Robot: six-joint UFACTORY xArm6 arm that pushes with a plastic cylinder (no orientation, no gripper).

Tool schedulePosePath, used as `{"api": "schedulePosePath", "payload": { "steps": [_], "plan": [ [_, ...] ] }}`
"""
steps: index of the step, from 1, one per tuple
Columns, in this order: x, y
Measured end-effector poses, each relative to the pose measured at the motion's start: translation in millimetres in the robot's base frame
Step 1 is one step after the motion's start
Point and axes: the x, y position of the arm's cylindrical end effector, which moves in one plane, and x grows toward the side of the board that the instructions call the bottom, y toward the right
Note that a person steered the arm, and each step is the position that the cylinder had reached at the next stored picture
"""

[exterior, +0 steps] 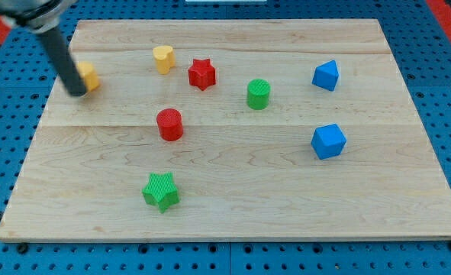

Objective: Slide yellow hexagon to the top right

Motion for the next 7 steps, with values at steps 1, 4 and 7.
{"api": "schedulePosePath", "payload": {
  "steps": [1, 4, 7],
  "plan": [
    [-78, 53],
    [-59, -88],
    [-98, 215]
  ]
}}
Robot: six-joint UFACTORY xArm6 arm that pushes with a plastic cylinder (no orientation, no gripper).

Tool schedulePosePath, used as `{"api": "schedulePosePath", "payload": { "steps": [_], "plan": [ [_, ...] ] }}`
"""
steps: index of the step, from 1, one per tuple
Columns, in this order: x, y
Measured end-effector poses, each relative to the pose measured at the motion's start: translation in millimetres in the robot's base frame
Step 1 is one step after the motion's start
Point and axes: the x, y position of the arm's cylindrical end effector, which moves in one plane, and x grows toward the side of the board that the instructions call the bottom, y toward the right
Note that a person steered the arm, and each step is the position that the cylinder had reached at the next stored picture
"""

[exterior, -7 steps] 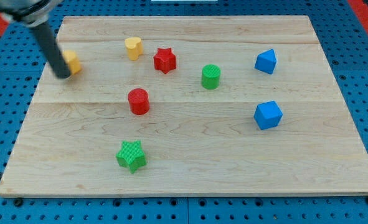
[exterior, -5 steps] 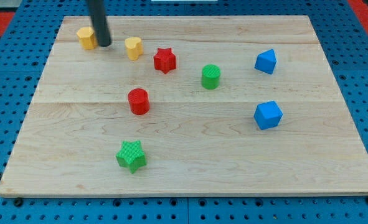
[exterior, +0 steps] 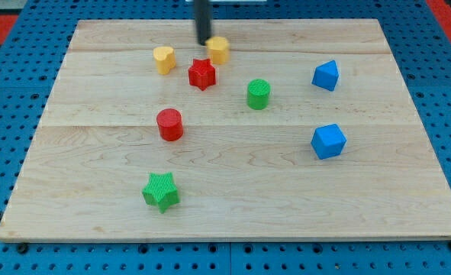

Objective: Slide yellow hexagon to the top right

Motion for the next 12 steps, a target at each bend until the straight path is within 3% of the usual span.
{"api": "schedulePosePath", "payload": {
  "steps": [1, 2, 3, 4, 5, 6, 7, 8, 9, 10, 11, 12],
  "plan": [
    [-3, 46],
    [0, 20],
    [6, 76],
    [10, 65],
    [0, -13],
    [22, -41],
    [49, 50],
    [49, 91],
    [86, 63],
    [104, 78],
    [55, 128],
    [30, 141]
  ]
}}
